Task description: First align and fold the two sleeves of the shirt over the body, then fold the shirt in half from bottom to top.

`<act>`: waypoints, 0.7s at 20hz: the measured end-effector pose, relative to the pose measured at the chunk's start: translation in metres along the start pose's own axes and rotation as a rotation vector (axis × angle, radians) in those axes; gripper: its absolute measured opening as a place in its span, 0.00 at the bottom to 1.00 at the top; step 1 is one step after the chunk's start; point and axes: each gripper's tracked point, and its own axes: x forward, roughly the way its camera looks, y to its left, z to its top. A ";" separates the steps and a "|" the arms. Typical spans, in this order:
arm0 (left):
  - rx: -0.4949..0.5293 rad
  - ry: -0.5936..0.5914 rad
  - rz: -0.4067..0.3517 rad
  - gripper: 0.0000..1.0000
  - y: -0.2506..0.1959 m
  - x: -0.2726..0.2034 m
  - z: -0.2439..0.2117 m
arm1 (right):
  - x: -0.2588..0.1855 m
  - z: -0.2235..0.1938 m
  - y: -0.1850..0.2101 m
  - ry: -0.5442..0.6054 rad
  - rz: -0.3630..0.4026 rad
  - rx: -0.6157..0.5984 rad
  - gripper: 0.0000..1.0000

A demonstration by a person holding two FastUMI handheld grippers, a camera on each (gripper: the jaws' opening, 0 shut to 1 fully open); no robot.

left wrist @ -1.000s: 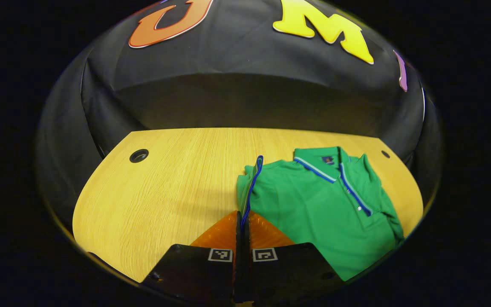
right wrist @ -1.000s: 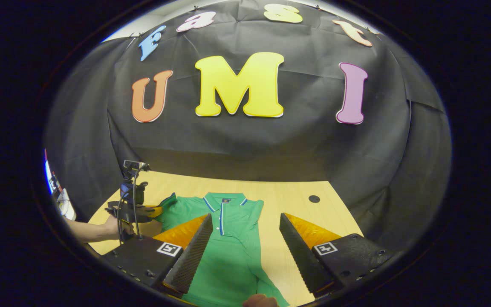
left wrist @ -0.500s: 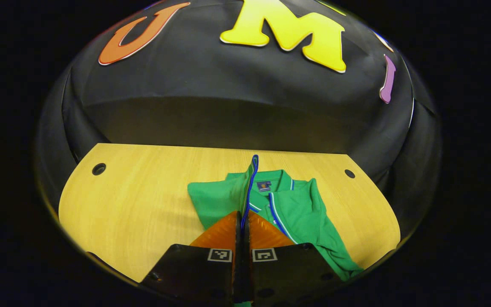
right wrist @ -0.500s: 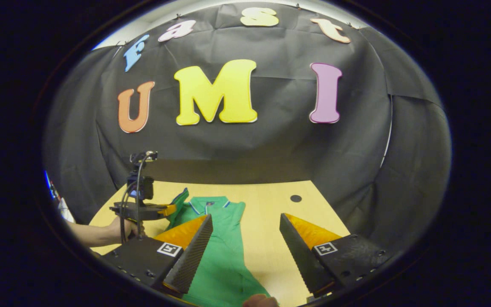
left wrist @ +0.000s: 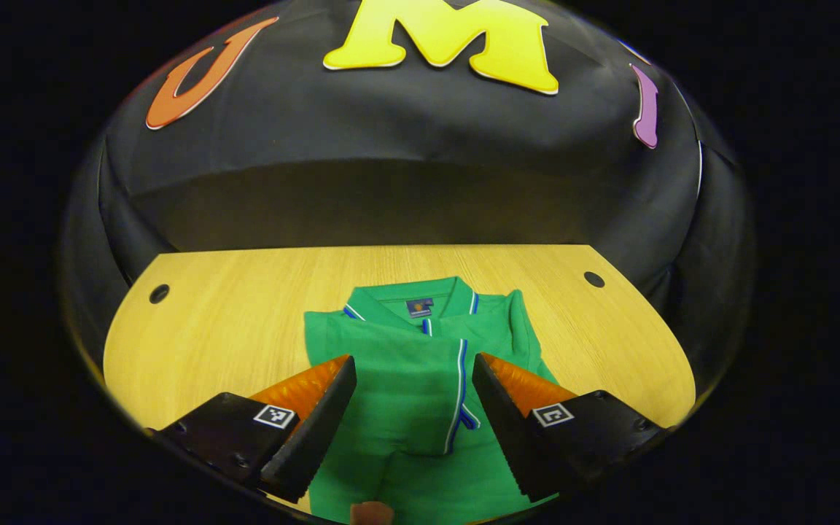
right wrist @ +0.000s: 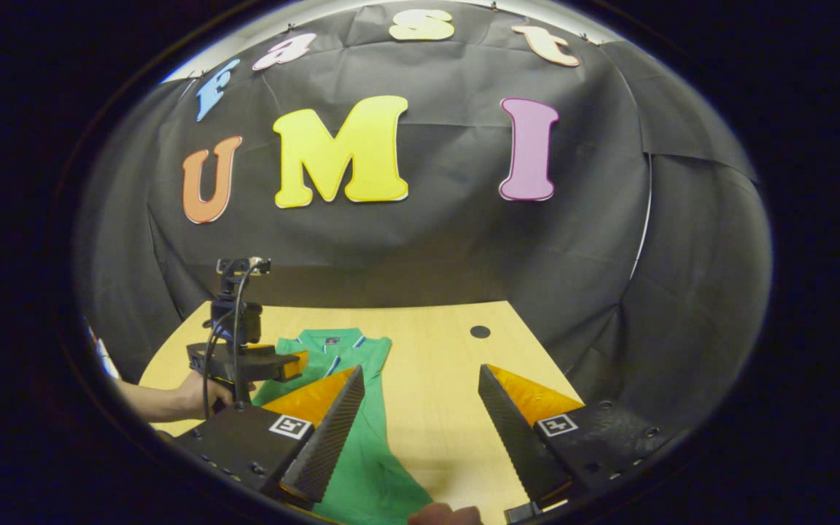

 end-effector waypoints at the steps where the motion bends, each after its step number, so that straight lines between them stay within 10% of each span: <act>1: -0.005 -0.012 0.009 1.00 0.003 -0.005 0.004 | 0.001 0.000 0.002 0.000 0.011 -0.001 0.96; 14: 0.023 -0.087 0.064 1.00 0.058 -0.156 0.005 | 0.014 -0.042 0.019 0.103 0.263 -0.117 0.96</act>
